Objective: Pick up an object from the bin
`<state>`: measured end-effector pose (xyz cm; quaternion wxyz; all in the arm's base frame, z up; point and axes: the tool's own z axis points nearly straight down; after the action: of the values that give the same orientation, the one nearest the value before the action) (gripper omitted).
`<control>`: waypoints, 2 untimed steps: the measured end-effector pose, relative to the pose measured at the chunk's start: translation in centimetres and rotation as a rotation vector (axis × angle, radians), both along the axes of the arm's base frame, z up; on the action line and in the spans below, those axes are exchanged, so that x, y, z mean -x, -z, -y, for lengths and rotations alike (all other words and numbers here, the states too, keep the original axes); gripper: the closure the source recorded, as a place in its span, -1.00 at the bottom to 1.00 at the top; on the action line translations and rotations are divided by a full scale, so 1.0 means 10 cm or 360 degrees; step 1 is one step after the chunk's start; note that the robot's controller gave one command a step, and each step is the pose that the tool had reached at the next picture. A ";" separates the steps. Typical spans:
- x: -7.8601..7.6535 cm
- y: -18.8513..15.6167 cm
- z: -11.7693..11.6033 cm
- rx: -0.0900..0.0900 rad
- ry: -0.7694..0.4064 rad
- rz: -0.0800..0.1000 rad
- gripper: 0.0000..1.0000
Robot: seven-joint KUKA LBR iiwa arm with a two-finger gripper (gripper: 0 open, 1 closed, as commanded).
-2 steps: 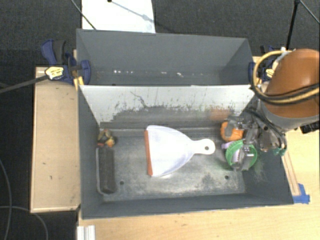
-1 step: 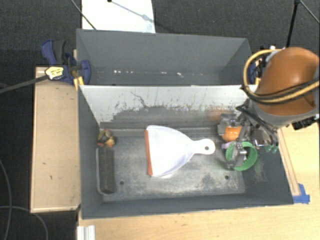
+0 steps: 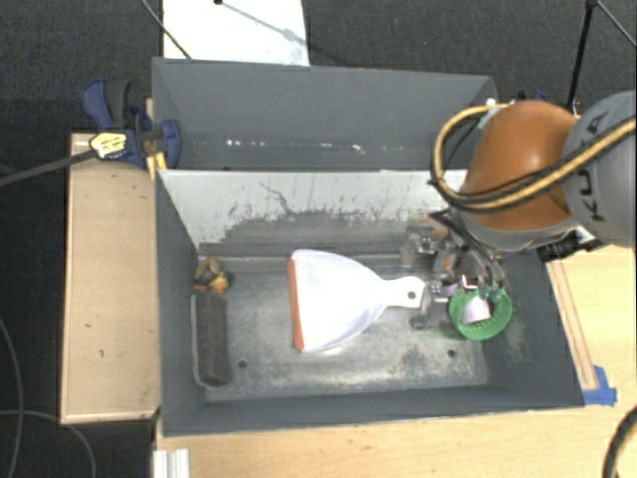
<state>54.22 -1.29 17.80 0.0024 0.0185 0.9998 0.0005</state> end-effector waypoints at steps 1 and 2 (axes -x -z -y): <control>0.21 0.28 -0.20 0.0001 0.0051 -0.0003 -1.00; 0.14 0.99 -0.25 0.0000 0.0395 -0.0008 1.00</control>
Offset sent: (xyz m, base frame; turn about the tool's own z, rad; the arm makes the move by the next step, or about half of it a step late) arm -0.0144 0.0247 -0.0987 0.2506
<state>52.78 1.18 7.93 0.0000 0.1422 0.9898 0.0001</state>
